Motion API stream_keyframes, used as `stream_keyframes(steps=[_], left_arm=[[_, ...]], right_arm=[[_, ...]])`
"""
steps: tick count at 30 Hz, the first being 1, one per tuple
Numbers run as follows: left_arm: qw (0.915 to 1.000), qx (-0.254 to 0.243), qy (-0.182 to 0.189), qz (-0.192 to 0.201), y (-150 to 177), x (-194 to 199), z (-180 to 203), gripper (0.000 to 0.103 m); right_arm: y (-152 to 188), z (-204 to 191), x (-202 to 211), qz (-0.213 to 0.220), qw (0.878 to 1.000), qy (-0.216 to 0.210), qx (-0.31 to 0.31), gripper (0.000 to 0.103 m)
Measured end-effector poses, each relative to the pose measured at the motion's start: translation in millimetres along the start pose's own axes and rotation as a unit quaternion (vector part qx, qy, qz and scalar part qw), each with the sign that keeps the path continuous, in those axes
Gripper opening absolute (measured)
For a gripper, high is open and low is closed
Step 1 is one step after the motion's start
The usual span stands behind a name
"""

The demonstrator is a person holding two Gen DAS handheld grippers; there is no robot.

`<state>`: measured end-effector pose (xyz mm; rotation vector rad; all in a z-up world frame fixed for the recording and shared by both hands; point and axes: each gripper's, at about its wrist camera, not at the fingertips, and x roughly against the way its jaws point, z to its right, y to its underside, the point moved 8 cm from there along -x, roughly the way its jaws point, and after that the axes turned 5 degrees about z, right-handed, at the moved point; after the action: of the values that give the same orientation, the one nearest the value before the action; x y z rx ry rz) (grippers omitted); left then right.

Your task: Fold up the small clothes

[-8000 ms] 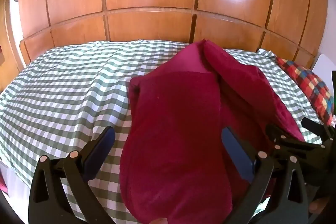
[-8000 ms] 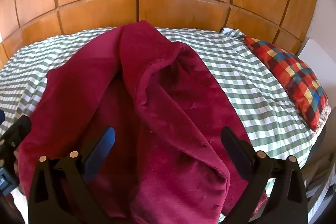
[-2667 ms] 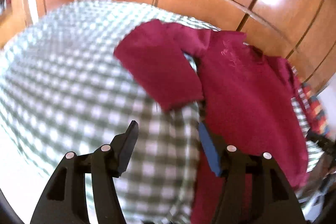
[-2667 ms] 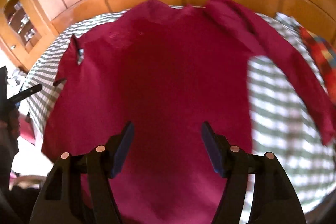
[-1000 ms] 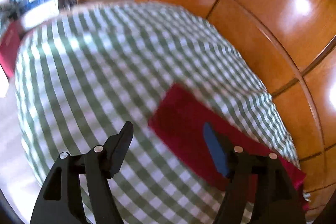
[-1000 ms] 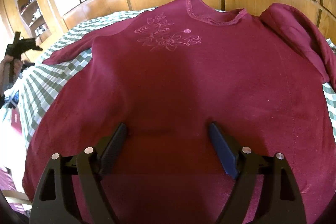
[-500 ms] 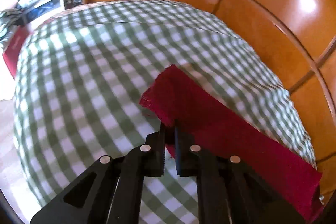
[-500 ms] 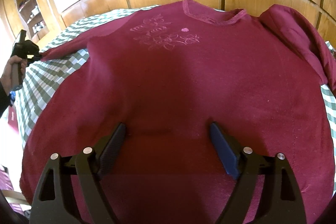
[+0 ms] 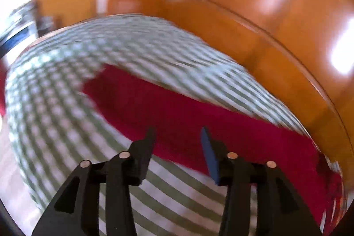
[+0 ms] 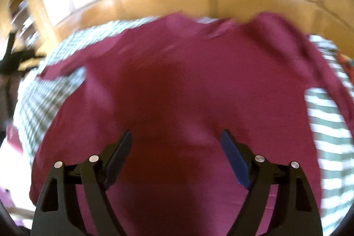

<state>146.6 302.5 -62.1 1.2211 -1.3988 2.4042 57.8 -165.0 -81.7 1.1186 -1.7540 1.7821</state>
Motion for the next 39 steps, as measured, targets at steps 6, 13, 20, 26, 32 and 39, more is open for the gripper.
stream_keyframes(steps=[6, 13, 20, 26, 32, 39], left_arm=[[0.9800, -0.142, 0.136, -0.028, 90, 42, 128, 0.055], [0.9454, -0.253, 0.189, -0.080, 187, 63, 212, 0.057], [0.9336, -0.306, 0.164, -0.091, 220, 54, 227, 0.062], [0.9355, -0.300, 0.161, -0.095, 218, 46, 227, 0.069], [0.9386, -0.288, 0.161, -0.101, 218, 42, 229, 0.070], [0.9398, -0.282, 0.161, -0.106, 217, 36, 229, 0.072]], right_arm=[[8, 158, 70, 0.041, 0.976, 0.200, -0.074, 0.068], [51, 310, 78, -0.033, 0.923, 0.372, -0.087, 0.063], [29, 309, 98, 0.002, 0.940, 0.326, -0.097, 0.008], [-35, 303, 185, 0.113, 0.940, 0.295, -0.131, 0.008], [-90, 360, 204, 0.122, 0.926, 0.301, -0.189, 0.008], [-73, 466, 118, -0.030, 0.894, 0.356, -0.270, 0.008]])
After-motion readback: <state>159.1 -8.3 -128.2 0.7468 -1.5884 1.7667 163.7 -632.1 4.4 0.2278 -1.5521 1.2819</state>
